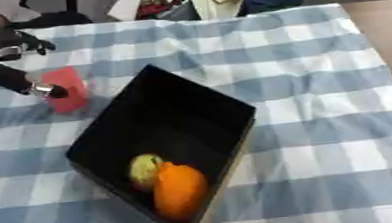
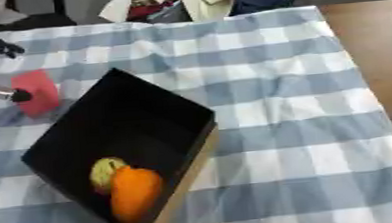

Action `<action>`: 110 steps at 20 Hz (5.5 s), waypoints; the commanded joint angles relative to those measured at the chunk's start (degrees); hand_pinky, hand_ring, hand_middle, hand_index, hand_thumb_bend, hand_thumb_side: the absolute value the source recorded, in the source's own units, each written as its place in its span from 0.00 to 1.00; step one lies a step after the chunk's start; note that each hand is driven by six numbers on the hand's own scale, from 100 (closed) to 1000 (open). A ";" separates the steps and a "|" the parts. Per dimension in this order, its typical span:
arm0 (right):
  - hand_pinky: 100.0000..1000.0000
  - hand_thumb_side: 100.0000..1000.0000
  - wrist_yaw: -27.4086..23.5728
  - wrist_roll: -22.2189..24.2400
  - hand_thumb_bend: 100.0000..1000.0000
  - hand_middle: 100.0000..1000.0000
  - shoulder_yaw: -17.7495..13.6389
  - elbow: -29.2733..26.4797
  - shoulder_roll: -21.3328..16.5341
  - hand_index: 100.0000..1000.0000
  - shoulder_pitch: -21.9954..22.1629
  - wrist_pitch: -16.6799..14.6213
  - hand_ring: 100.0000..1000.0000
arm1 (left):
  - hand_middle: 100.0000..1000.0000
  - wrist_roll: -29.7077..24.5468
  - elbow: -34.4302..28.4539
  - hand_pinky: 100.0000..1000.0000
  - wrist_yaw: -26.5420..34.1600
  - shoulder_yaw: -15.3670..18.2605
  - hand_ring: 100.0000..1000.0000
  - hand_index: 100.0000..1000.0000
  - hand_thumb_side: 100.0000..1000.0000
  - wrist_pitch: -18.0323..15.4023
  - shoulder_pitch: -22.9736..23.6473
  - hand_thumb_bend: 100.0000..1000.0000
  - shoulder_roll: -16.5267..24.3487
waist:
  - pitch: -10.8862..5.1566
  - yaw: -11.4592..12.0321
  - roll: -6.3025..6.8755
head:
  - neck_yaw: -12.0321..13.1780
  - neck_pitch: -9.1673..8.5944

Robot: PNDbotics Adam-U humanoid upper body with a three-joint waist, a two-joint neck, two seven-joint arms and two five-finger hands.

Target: Pick up objects on the table and place them in the box.

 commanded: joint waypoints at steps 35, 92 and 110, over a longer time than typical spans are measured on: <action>0.93 1.00 -1.75 1.03 0.00 0.75 -1.29 -0.90 -1.22 0.88 -0.01 0.58 0.86 | 0.77 -11.40 -0.76 0.85 -3.11 2.49 0.88 1.00 0.63 4.81 -0.38 0.41 -1.40 | 0.08 -1.15 0.45 | 1.32 -1.84; 0.94 1.00 -1.26 0.96 0.00 0.75 -2.04 -2.95 0.72 0.87 2.41 1.28 0.86 | 0.33 6.68 -45.38 0.49 4.58 -12.28 0.50 0.66 0.25 -3.09 3.83 0.00 -3.40 | -1.55 0.07 -0.02 | -1.05 -0.05; 0.94 1.00 -1.50 1.11 0.00 0.75 -2.30 -3.24 1.04 0.87 2.65 1.50 0.86 | 0.44 0.64 -45.38 0.55 -0.32 -17.24 0.59 0.71 0.48 3.01 8.52 0.00 -6.14 | -1.13 -0.64 -0.04 | -0.55 -0.12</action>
